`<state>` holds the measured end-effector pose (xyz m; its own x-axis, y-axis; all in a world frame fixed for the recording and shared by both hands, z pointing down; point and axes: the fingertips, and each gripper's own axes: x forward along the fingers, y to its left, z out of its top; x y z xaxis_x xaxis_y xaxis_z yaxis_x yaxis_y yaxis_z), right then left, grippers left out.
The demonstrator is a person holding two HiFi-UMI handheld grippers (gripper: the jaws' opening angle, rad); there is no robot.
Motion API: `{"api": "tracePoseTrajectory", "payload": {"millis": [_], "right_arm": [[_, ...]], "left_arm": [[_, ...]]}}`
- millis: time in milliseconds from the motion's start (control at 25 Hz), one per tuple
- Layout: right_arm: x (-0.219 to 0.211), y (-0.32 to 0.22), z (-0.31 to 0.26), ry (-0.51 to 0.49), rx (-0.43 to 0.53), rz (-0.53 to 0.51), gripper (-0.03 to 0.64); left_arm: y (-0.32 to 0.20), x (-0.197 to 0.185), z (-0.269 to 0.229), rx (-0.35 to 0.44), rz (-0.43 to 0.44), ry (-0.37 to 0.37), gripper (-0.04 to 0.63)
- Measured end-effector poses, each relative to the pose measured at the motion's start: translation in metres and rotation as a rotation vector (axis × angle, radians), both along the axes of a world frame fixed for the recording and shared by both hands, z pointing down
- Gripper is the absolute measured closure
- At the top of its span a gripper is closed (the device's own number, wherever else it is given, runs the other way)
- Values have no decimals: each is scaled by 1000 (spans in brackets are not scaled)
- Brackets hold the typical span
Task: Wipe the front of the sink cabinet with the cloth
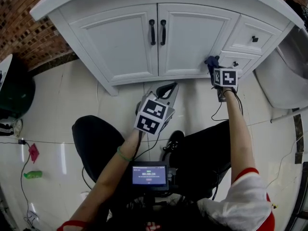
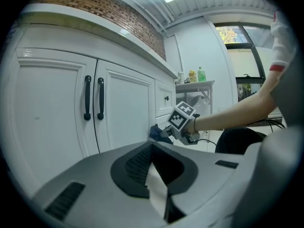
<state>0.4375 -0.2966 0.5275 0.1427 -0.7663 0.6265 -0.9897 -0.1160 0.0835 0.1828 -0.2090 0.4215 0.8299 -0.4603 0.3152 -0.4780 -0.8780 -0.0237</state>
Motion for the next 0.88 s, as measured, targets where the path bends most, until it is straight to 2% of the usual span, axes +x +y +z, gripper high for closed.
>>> {"api": "tracePoseTrajectory", "payload": {"millis": [320, 560, 720, 880], "right_arm": [[-3, 4, 81, -28, -166, 50, 554], [-19, 5, 108, -55, -217, 33, 554], [-63, -1, 93, -104, -169, -47, 554], [-134, -1, 67, -145, -105, -218, 554]], "left_arm": [[-12, -13, 16, -26, -19, -10, 575], [-22, -25, 26, -38, -44, -25, 575], [-24, -38, 24, -29, -65, -28, 575], [-19, -53, 17, -19, -95, -28, 575]]}}
